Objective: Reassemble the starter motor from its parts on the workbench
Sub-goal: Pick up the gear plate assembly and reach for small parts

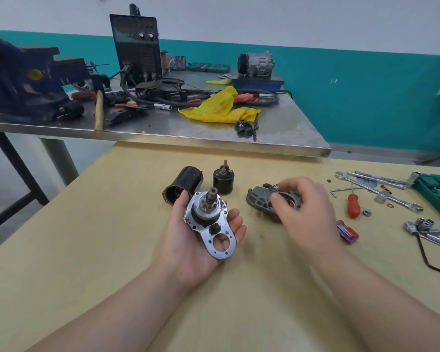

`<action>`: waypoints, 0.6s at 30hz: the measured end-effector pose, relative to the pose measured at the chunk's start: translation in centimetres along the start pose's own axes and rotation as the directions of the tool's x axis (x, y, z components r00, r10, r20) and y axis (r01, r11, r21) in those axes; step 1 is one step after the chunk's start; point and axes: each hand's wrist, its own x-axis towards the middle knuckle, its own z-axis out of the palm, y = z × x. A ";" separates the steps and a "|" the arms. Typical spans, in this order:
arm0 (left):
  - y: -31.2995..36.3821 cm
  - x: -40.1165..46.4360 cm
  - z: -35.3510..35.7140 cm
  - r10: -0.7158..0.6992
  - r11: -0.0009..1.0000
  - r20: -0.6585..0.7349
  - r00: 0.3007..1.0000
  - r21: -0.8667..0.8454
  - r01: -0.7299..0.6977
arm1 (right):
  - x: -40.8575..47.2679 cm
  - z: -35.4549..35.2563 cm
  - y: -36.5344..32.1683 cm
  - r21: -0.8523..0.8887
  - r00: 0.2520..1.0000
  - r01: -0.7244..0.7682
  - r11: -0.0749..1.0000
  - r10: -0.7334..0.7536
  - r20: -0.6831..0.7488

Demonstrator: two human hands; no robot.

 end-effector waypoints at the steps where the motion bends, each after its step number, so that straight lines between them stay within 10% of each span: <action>1: 0.1 0.1 -0.1 -0.001 1.000 0.013 1.000 -0.005 0.001 | 1.2 -0.6 0.2 -0.136 0.998 0.004 0.991 0.006 0.067; 7: 0.6 0.8 -0.6 0.064 0.997 0.037 0.997 -0.033 -0.062 | 4.6 -2.3 1.7 -0.423 0.877 -0.018 0.906 0.217 0.429; 18: 0.8 1.0 -0.7 0.092 0.994 0.058 0.994 -0.071 -0.088 | 6.4 -0.6 2.0 -0.402 0.929 0.030 0.915 0.123 0.348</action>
